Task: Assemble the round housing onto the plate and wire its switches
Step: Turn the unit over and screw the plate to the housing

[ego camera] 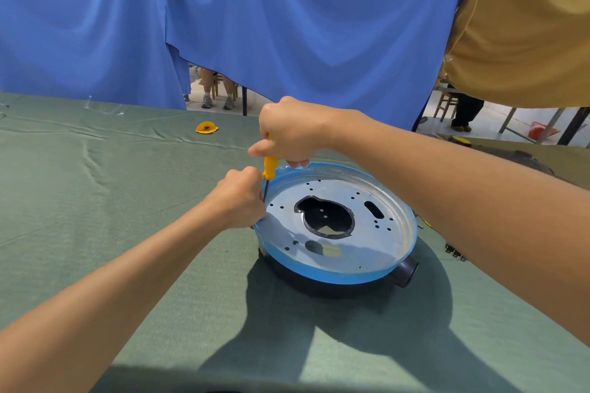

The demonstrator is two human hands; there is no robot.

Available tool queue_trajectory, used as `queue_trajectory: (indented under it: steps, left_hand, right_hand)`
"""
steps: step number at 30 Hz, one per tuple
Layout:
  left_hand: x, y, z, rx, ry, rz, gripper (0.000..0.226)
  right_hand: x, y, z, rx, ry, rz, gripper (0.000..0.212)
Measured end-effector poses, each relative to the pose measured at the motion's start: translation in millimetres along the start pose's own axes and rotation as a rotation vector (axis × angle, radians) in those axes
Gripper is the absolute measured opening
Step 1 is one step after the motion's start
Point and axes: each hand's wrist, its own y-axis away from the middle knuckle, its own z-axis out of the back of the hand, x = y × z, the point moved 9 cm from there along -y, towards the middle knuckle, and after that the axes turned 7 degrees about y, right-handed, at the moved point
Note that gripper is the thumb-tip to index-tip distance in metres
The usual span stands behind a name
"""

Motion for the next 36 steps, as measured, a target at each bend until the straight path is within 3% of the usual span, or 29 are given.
queue_trajectory:
  steps: [3, 7, 10, 13, 22, 25, 29, 36]
  left_hand:
    - [-4, 2, 1, -0.01, -0.023, 0.001, 0.007]
    - [-6, 3, 1, 0.002, -0.008, 0.011, 0.006]
    - [-2, 2, 2, 0.025, 0.046, 0.029, 0.013]
    - [0, 3, 2, 0.045, 0.058, 0.02, 0.011]
    - [-2, 2, -1, -0.004, -0.012, -0.002, 0.014]
    - [-1, 2, -3, -0.004, 0.027, 0.011, 0.012]
    - [0, 1, -3, -0.021, 0.041, 0.012, 0.02]
    - [4, 2, -1, -0.029, 0.135, 0.054, 0.01]
  right_hand:
    - [-4, 3, -1, 0.013, -0.091, -0.031, 0.044]
    - [-3, 7, 0, 0.047, -0.125, 0.012, 0.017]
    - [-7, 6, 0, -0.017, -0.004, -0.032, 0.037]
    - [-9, 8, 1, -0.094, -0.03, -0.097, 0.047]
    - [-23, 18, 8, -0.105, -0.171, -0.17, 0.033]
    - [-50, 37, 14, -0.199, -0.355, -0.301, 0.031]
    - [-103, 69, 5, -0.39, -0.812, -0.558, 0.023]
    - [-139, 109, -60, -0.459, -1.178, -0.859, 0.019]
